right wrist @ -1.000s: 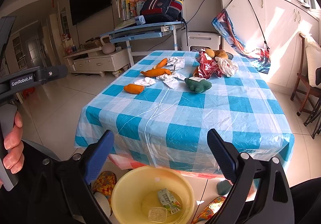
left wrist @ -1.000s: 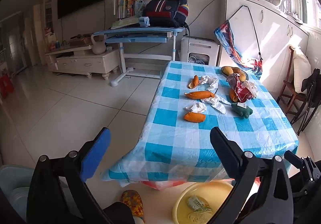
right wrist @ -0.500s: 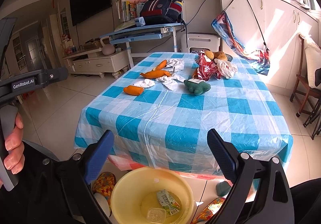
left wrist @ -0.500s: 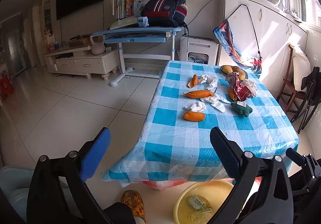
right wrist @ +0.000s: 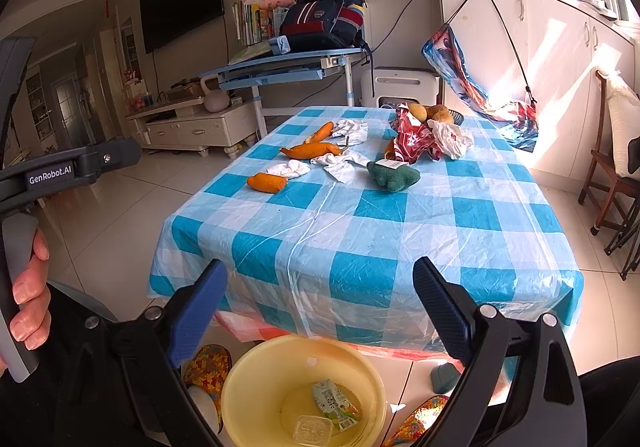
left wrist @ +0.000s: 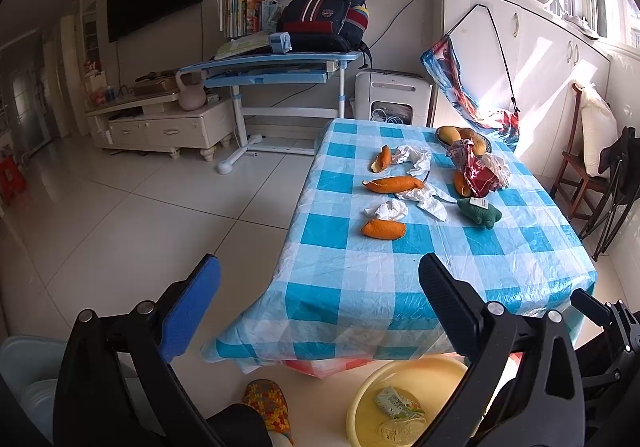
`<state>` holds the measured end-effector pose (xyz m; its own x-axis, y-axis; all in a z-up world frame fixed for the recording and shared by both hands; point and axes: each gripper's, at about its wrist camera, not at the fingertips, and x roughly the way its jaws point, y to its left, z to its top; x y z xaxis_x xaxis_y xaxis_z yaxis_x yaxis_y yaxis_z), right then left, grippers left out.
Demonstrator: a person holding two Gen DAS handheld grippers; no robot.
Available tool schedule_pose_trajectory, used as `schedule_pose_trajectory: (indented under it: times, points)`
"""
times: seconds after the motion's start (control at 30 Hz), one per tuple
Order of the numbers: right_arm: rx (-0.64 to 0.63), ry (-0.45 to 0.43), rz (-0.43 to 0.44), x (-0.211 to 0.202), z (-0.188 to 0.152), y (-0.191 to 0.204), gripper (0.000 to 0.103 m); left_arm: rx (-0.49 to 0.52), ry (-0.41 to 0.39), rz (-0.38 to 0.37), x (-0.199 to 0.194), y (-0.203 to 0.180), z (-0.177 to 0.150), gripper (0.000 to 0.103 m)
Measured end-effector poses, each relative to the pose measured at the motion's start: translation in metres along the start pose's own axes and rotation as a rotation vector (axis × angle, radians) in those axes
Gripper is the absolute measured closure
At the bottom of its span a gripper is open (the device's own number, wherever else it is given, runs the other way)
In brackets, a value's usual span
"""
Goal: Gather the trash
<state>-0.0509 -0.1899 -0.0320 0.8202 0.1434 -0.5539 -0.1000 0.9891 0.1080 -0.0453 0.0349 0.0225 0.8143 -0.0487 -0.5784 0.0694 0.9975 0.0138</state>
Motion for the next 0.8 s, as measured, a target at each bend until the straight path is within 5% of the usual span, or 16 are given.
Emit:
schedule_pose_trajectory:
  times: [0.8]
  points:
    - [-0.008,-0.003,0.003,0.0001,0.0038,0.0023,0.013,0.002,0.001,-0.002,0.0,-0.0033,-0.0003,0.007]
